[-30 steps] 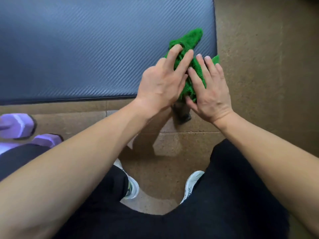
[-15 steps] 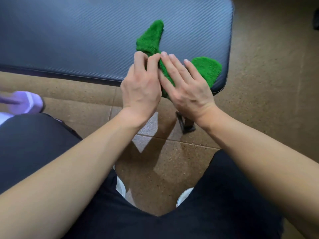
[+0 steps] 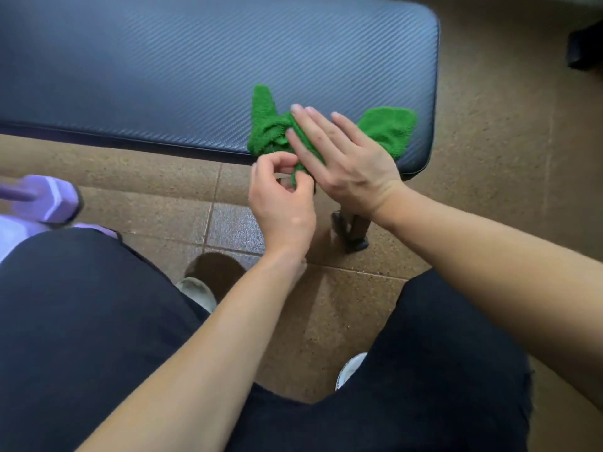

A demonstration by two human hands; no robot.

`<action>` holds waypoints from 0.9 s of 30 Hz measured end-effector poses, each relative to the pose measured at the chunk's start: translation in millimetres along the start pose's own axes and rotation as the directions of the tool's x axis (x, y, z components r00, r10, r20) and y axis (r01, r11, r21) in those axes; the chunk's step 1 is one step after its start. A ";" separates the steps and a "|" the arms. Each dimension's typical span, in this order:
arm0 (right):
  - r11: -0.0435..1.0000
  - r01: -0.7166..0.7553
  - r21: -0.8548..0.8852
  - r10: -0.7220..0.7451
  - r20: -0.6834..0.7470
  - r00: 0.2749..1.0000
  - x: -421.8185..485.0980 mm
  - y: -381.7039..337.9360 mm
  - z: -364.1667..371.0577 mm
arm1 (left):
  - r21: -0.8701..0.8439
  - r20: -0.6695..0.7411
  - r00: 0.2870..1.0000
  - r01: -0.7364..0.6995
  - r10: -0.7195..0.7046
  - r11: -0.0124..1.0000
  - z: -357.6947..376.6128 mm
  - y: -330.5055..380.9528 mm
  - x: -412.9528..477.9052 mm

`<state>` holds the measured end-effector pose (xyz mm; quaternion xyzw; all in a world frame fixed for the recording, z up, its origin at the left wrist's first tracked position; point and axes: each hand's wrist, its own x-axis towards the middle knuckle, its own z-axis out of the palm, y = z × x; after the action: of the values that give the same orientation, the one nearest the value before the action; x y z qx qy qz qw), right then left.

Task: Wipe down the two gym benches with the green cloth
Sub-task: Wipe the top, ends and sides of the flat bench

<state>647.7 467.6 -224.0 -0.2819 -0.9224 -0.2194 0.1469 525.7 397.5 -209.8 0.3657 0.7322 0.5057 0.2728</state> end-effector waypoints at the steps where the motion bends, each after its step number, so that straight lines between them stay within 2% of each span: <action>1: 1.000 -0.012 0.018 0.012 -0.013 1.000 7.7 -6.5 4.0 | -0.101 -0.051 0.986 0.152 -0.158 0.983 -0.8 -1.8 3.4; 3: 0.999 -0.033 0.033 0.034 -0.009 0.999 12.3 -11.1 5.1 | -0.275 -0.068 0.899 0.399 -0.432 0.875 3.0 -6.1 8.5; 5: 0.999 -0.037 0.040 0.036 0.014 0.999 5.4 -6.1 -0.1 | -0.355 0.014 0.803 0.561 -0.596 0.748 12.7 -6.1 6.4; 9: 0.999 -0.017 0.040 0.014 0.081 0.997 -25.3 14.9 -13.1 | -0.190 0.197 0.717 0.697 -0.669 0.691 29.5 5.6 -12.3; 12: 1.000 -0.012 0.023 0.009 0.146 0.989 -30.1 19.3 -16.5 | -0.169 0.202 0.652 0.759 -0.731 0.629 34.4 7.7 -14.0; 13: 1.000 -0.005 0.022 0.001 0.162 0.987 -23.5 15.0 -15.5 | -0.247 0.177 0.628 0.774 -0.758 0.583 31.3 8.1 -10.7; 16: 0.998 0.027 0.057 -0.037 0.180 0.983 6.4 1.7 -7.4 | -0.561 0.216 0.556 0.744 -0.803 0.363 12.6 13.0 10.4; 18: 0.990 0.071 0.125 -0.095 0.190 0.977 36.9 -10.5 1.3 | -0.676 0.183 0.552 0.672 -0.814 0.304 -10.6 5.4 32.1; 21: 0.966 0.117 0.230 -0.166 0.208 0.964 88.8 -35.6 9.5 | -0.780 0.185 0.598 0.572 -0.780 0.253 -42.4 -7.7 58.1; 25: 0.965 0.054 0.256 -0.131 0.295 0.946 95.5 -38.1 7.6 | -0.759 0.346 0.673 0.611 -0.654 0.227 -48.9 -7.3 53.0; 27: 0.966 0.024 0.256 -0.109 0.322 0.941 70.9 -25.7 4.4 | -0.733 0.360 0.694 0.624 -0.623 0.272 -34.1 -5.8 45.4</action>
<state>575.4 482.9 -208.1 -0.2626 -0.9632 -0.0562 0.0155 471.4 414.6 -205.0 -0.1197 0.4941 0.6332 0.5836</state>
